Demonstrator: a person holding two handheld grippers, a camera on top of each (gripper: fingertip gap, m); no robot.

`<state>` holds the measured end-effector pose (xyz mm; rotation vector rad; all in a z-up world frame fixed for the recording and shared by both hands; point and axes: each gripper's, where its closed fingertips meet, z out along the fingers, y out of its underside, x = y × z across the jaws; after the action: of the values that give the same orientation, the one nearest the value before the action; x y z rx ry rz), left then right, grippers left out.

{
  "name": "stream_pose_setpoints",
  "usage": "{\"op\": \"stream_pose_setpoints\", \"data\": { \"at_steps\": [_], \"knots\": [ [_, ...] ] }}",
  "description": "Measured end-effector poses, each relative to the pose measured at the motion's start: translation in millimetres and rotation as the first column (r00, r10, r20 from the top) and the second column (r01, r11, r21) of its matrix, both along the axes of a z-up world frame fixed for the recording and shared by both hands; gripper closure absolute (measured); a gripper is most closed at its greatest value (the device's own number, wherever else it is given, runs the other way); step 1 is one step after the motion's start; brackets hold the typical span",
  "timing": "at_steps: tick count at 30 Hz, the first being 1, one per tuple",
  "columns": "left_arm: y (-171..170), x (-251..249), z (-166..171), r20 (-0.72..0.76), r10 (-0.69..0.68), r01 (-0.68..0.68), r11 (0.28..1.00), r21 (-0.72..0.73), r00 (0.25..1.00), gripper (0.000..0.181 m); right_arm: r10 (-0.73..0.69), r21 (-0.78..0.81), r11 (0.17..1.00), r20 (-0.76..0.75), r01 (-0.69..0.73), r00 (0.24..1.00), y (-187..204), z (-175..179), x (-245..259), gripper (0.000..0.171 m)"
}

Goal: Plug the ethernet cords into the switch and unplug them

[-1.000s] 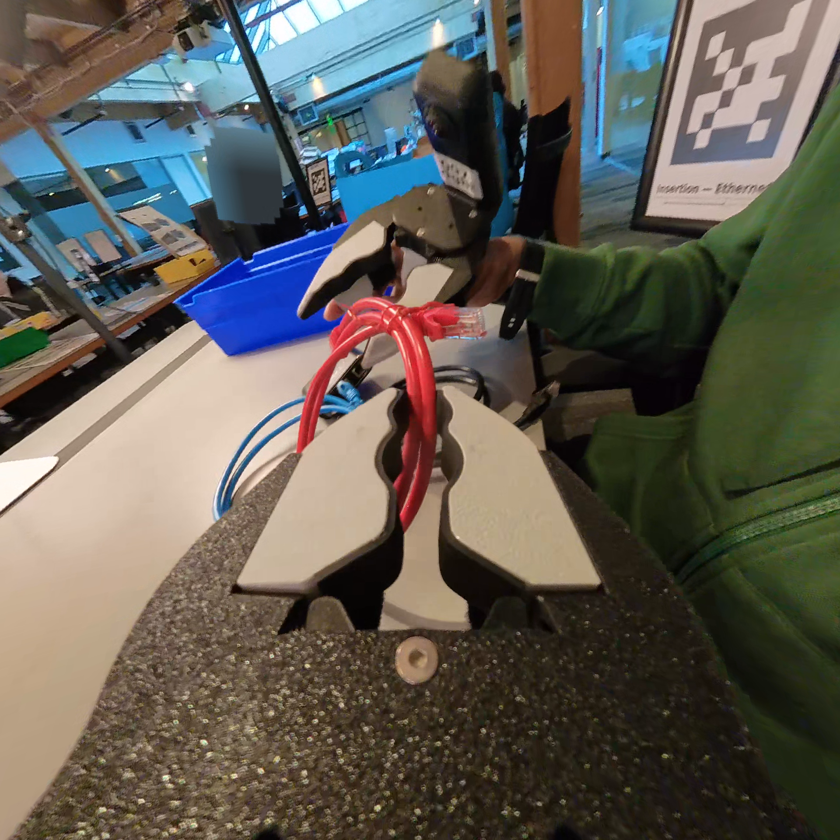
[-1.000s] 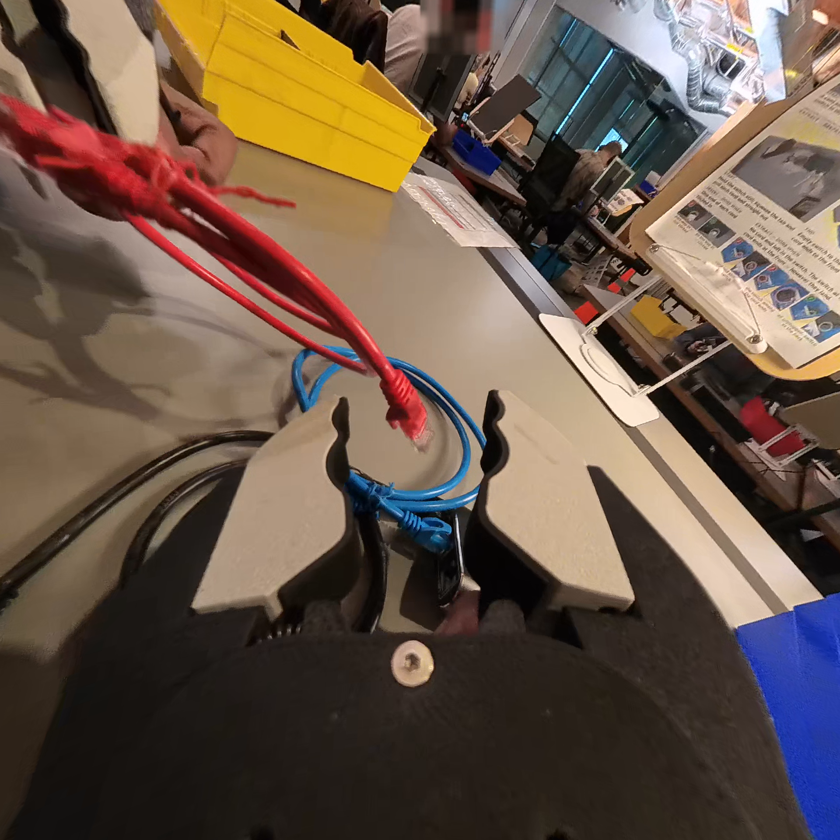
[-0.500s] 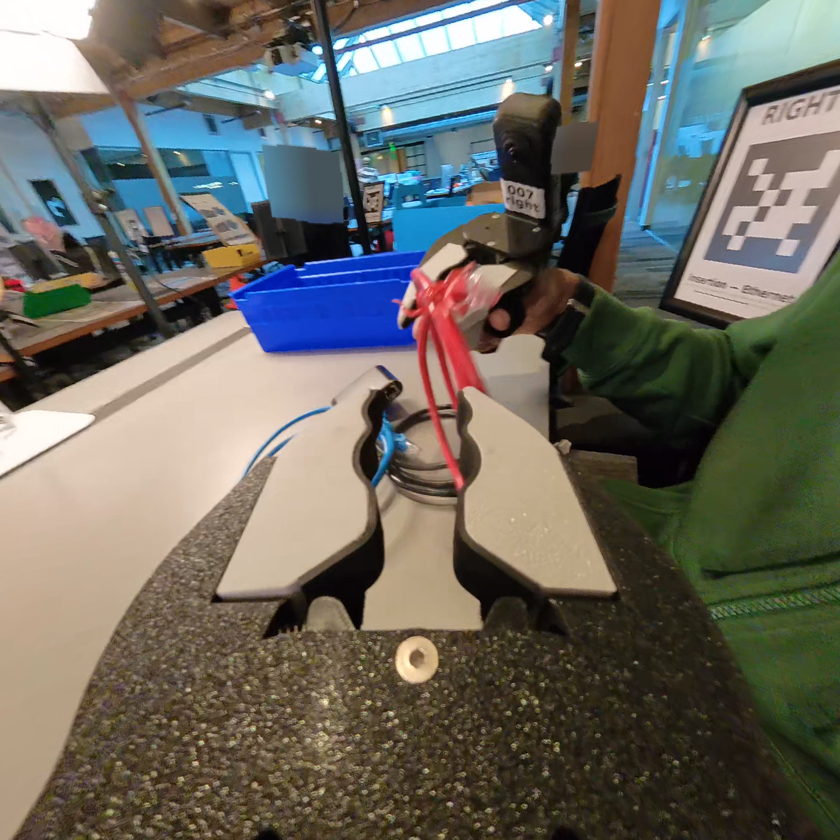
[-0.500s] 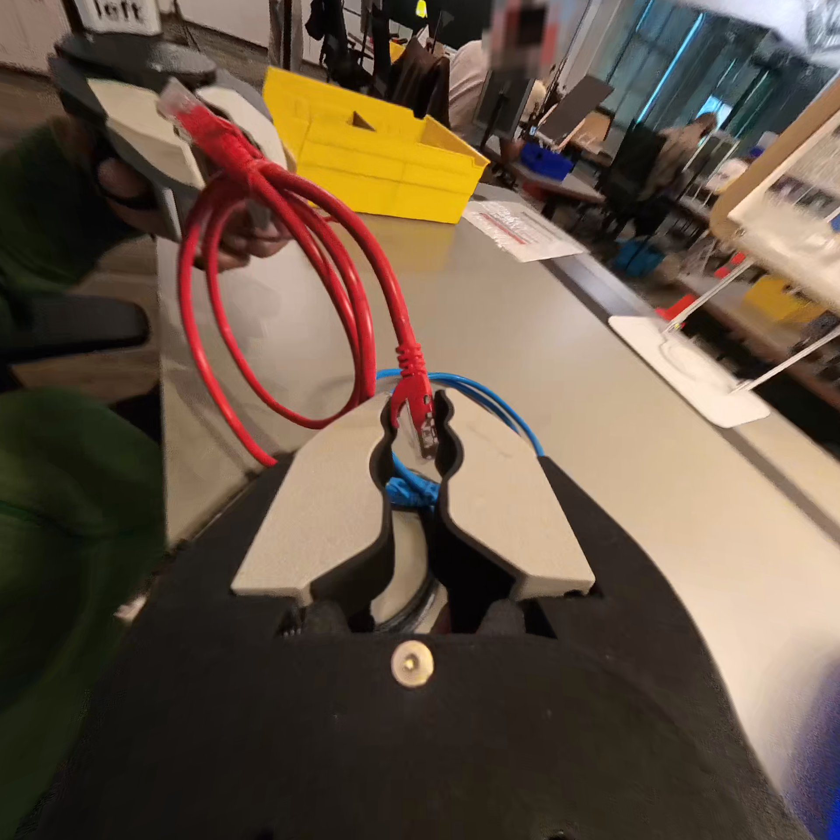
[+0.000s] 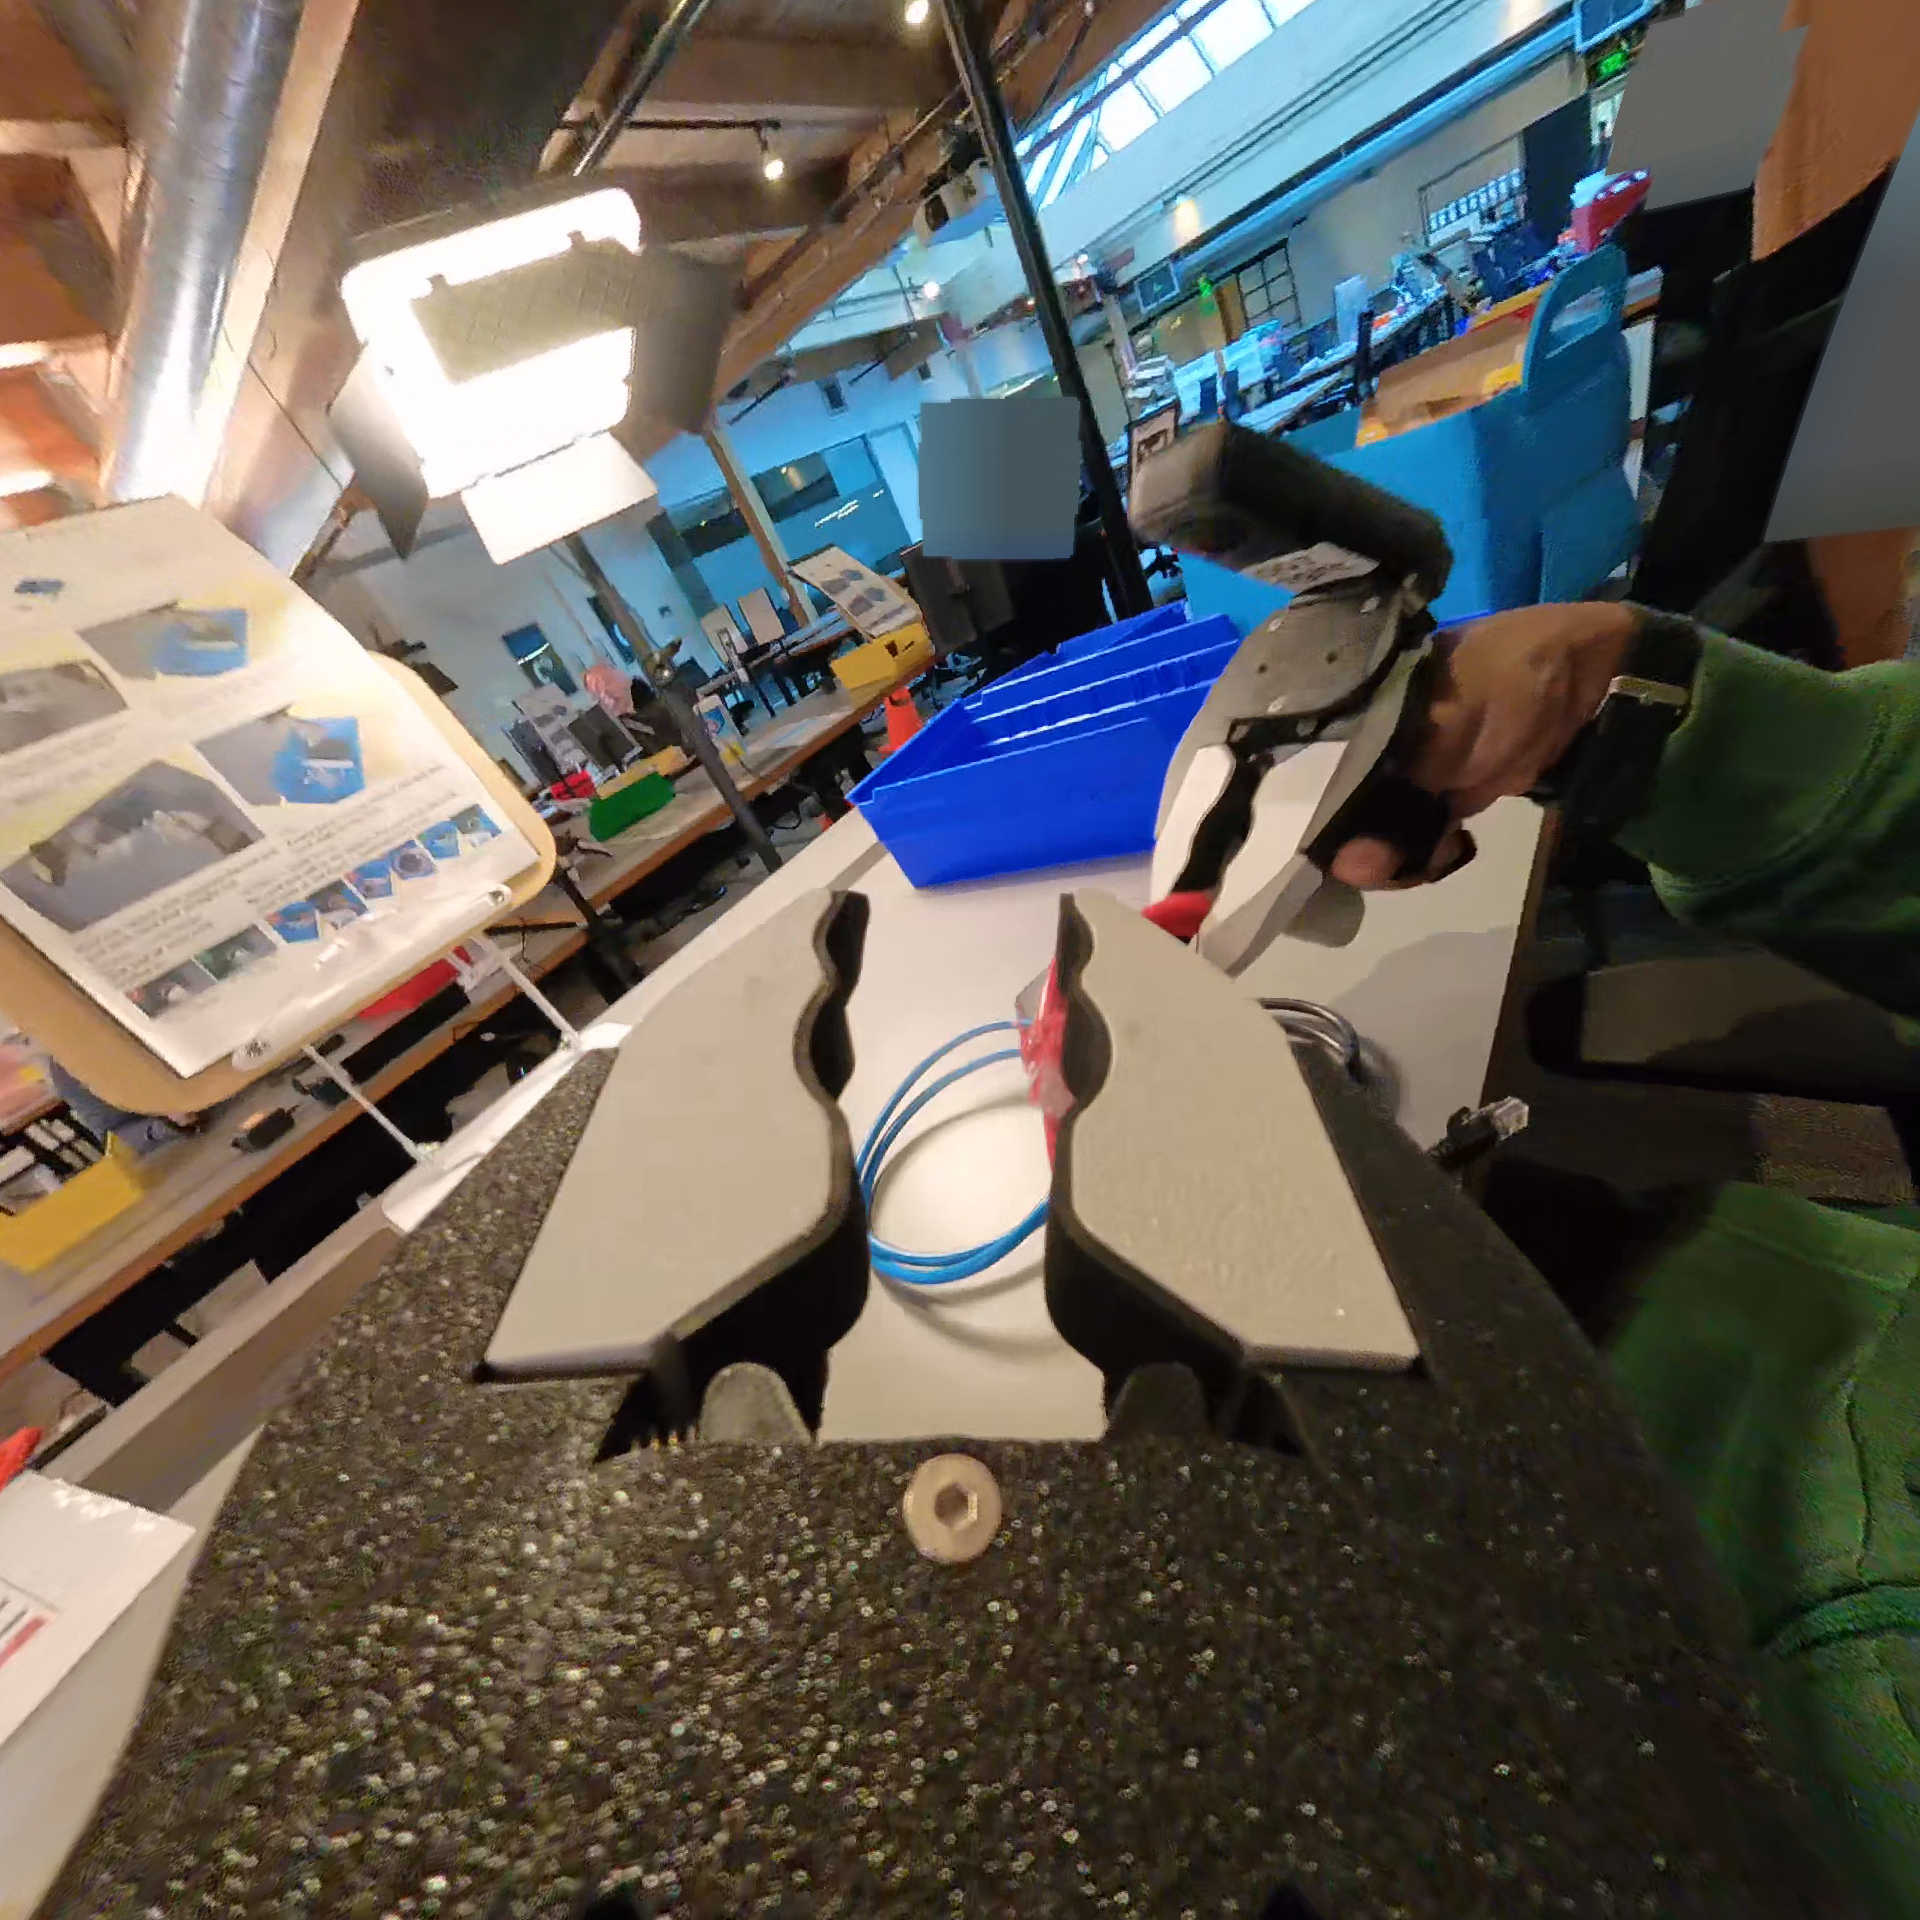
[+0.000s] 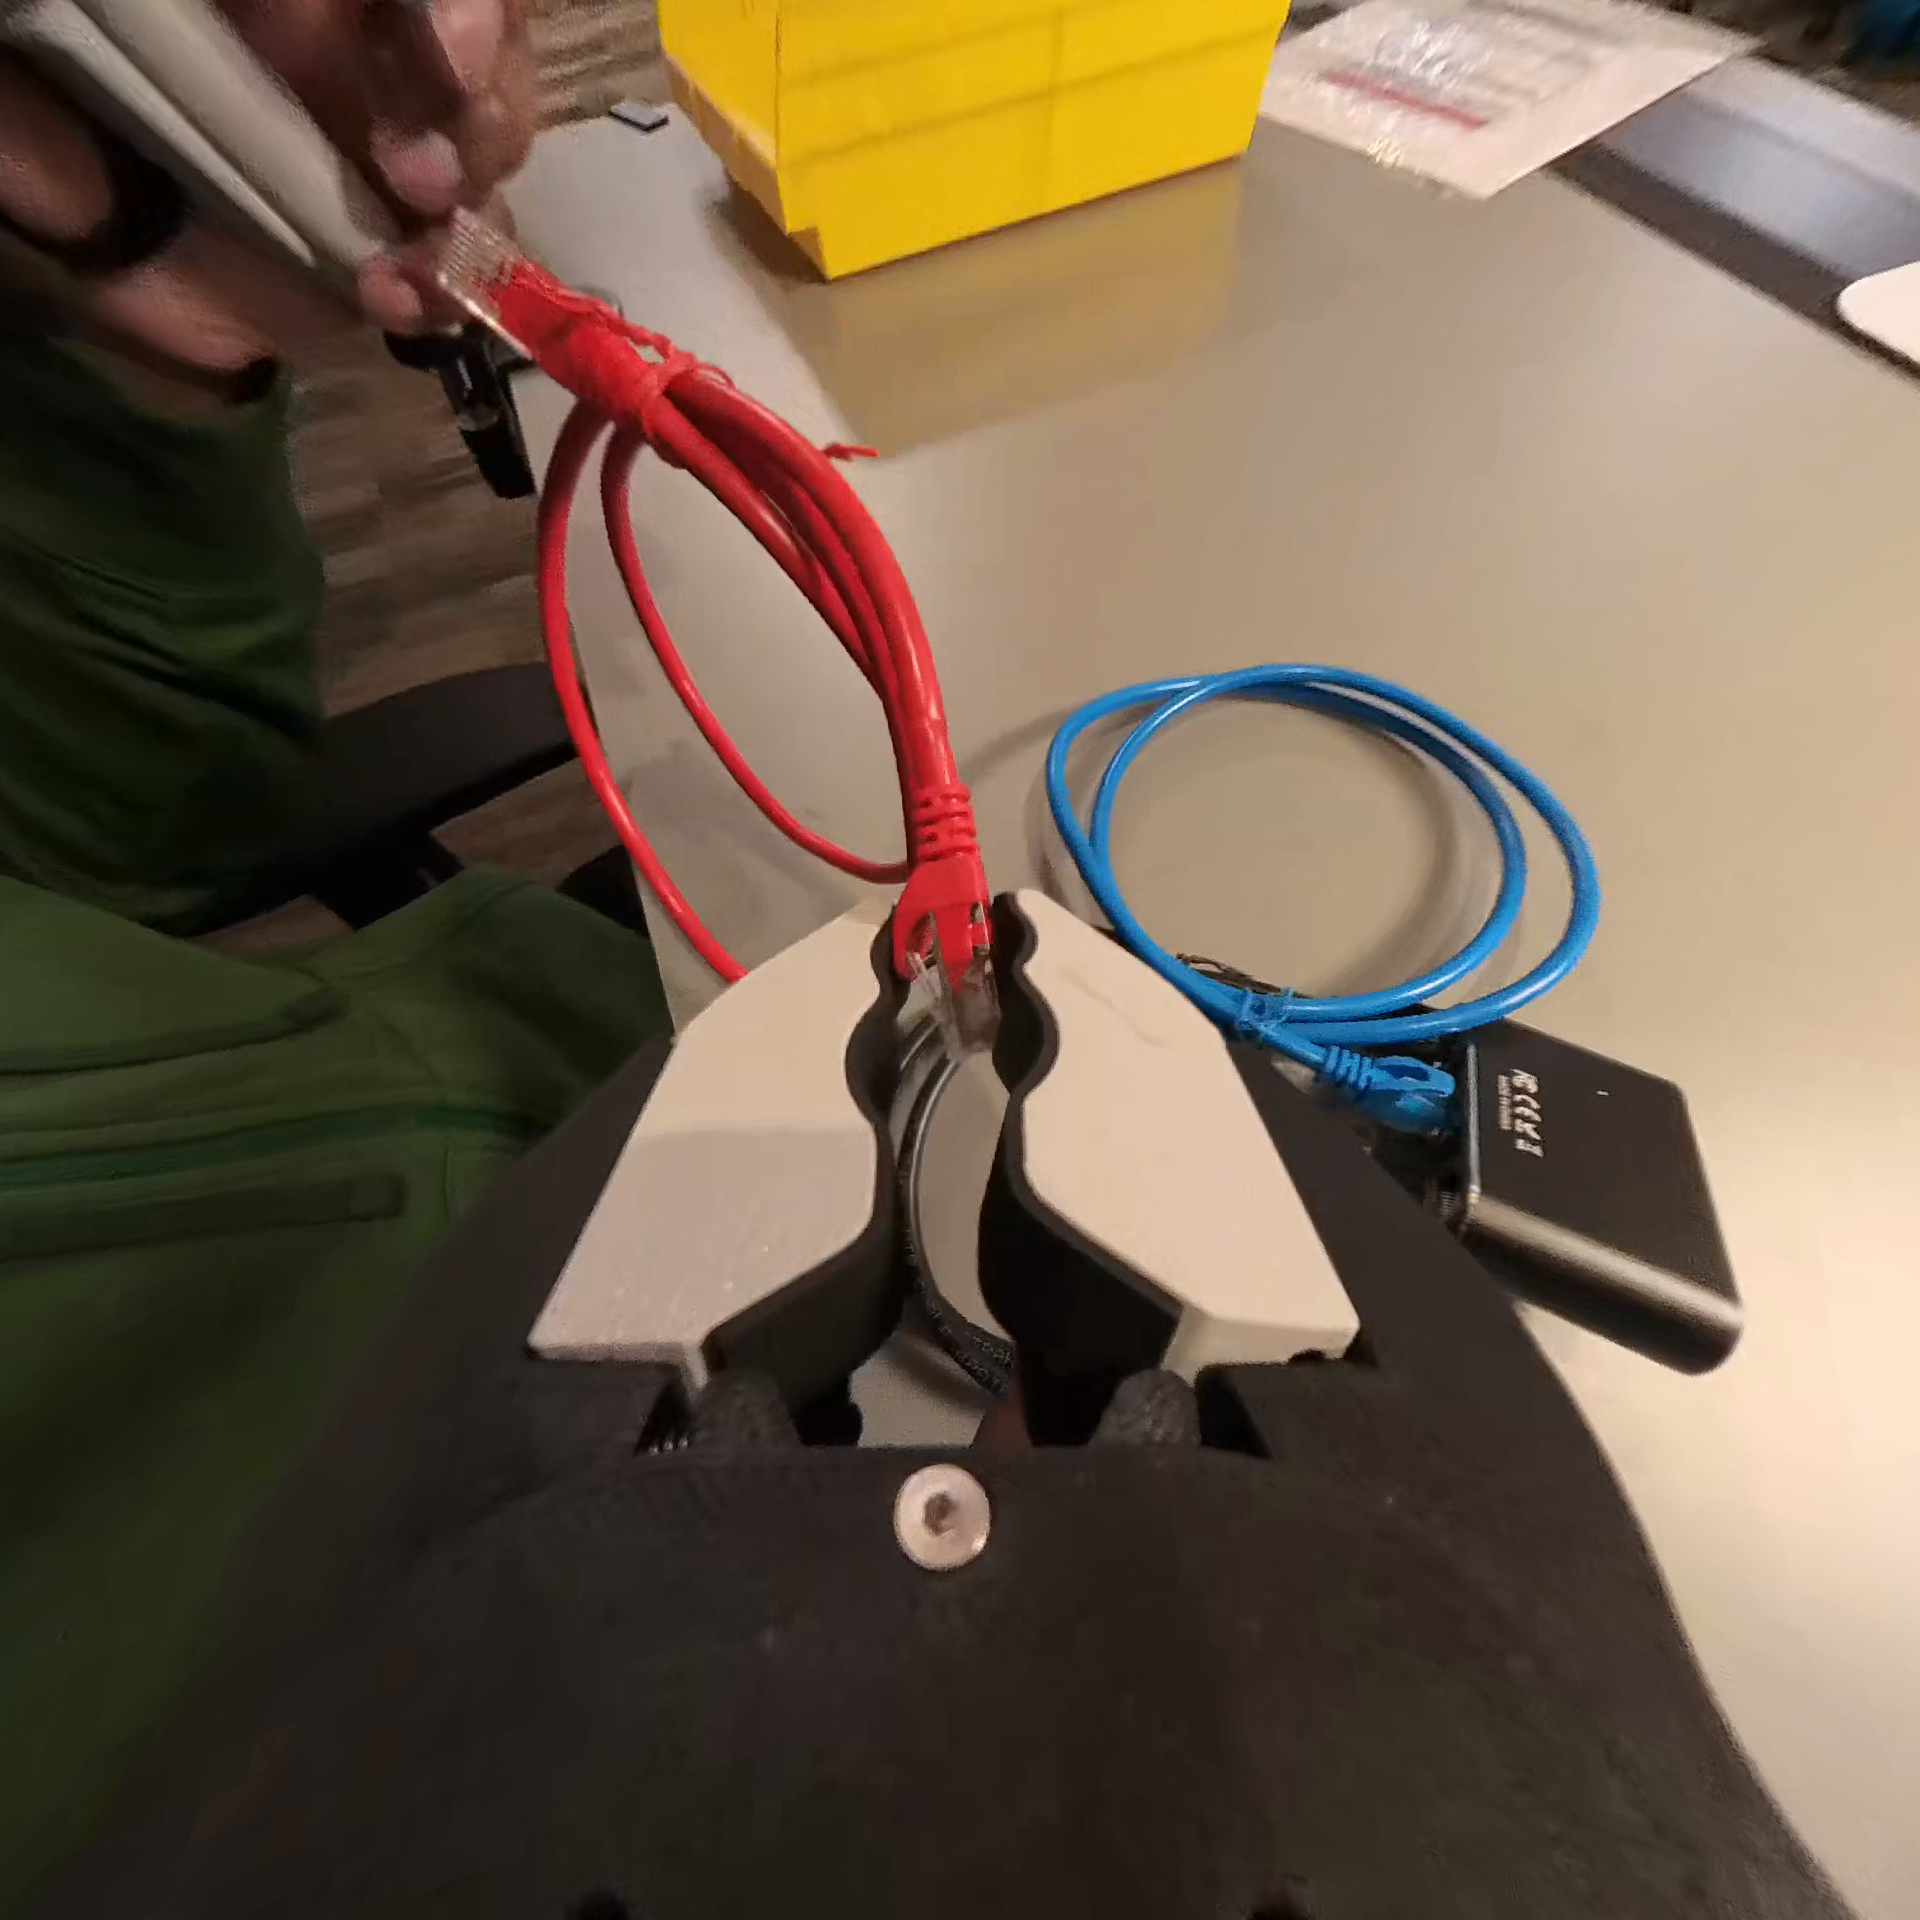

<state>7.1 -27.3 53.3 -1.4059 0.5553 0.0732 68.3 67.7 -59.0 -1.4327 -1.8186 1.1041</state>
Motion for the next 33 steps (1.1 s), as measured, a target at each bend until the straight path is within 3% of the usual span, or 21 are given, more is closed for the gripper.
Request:
{"op": "stream_pose_setpoints", "data": {
  "at_steps": [4, 9, 14, 20, 27, 30, 33],
  "knots": [
    [15, 26, -22, -0.189, -0.01, 0.001, 0.999, -0.044, 0.982, 0.144, 0.056, 0.009, 0.998, 0.055, -0.056, 0.997, -15, -13, -4, 0.157],
    [29, 50, -68, -0.455, -0.057, -0.025, 0.985, -0.171, 0.889, 0.145, 0.125, 0.054, 0.99, 0.103, -0.131, 0.987, -38, -23, -8, 0.157],
    [34, 46, -102, -0.673, -0.056, -0.139, 0.963, -0.232, 0.738, 0.148, 0.164, 0.096, 0.979, 0.151, -0.179, 0.975, -50, -32, -7, 0.157],
    [38, 42, -122, -0.849, -0.05, -0.221, 0.956, -0.194, 0.527, 0.147, 0.132, 0.183, 0.968, 0.21, -0.172, 0.969, -46, -42, -4, 0.156],
    [57, 48, -138, -0.79, -0.075, -0.176, 0.958, -0.227, 0.609, 0.152, 0.15, 0.158, 0.971, 0.191, -0.181, 0.97, -49, -41, -8, 0.156],
    [63, 48, -139, -0.735, -0.081, -0.145, 0.96, -0.238, 0.673, 0.167, 0.174, 0.093, 0.978, 0.149, -0.189, 0.973, -47, -35, -9, 0.156],
    [68, 48, -140, -0.655, -0.09, -0.122, 0.955, -0.27, 0.751, 0.168, 0.192, 0.098, 0.974, 0.111, -0.203, 0.975, -41, -34, -11, 0.156]
  ]
}}
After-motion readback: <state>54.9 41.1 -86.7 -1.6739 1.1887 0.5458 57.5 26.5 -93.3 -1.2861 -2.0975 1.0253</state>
